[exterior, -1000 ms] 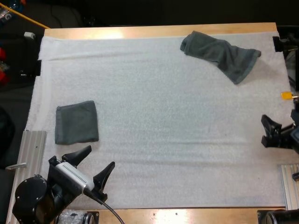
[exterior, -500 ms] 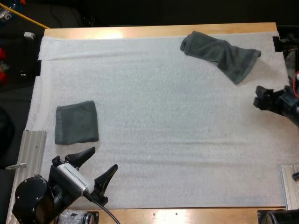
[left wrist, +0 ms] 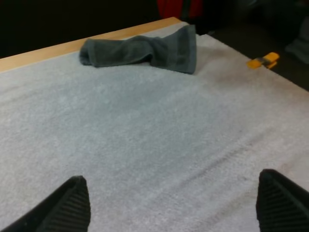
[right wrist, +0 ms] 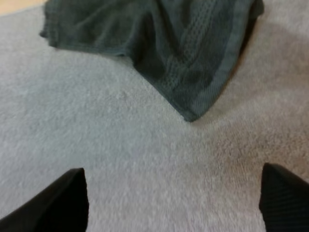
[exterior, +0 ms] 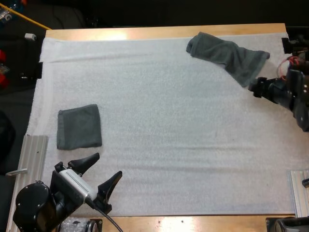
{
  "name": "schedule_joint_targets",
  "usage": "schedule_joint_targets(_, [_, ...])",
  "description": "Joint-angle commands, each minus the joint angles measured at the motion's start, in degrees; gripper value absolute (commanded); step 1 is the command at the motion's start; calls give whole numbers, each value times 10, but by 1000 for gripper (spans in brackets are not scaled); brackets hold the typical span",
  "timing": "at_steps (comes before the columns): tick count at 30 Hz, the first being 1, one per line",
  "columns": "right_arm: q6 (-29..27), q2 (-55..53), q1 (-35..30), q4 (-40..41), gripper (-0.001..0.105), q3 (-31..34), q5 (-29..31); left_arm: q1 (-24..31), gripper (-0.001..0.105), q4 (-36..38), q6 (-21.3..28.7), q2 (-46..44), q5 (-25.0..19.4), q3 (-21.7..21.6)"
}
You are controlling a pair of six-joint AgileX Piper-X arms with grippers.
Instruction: Pick towel from pile, fold and stack
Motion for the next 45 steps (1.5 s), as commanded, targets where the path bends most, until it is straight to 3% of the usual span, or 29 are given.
schedule_joint_targets(1, [9,15,-3,-15,71,-14,6,-3,69,-2,-5,0,9,-5])
schedule_joint_targets(10, [12,162,-3,-20,71,-116,50,-3,69,-2,-36,0,15,-5])
schedule_joint_targets(14, [39,226,-17,-22,71,-156,57,-3,69,-2,-36,0,15,-5])
schedule_joint_targets(22, [53,325,-58,-35,71,-212,16,-3,69,-2,-36,0,15,-5])
schedule_joint_targets(31, [105,409,-65,-103,71,-221,-94,-3,69,3,-36,0,15,-5])
schedule_joint_targets(34, [116,417,-65,-111,60,-221,-111,-3,69,6,-36,0,15,-5])
schedule_joint_targets(36, [116,419,-65,-111,45,-221,-111,-3,69,10,-36,0,15,-5])
schedule_joint_targets(45, [116,419,-65,-112,0,-221,-128,-3,69,16,-37,0,15,-5])
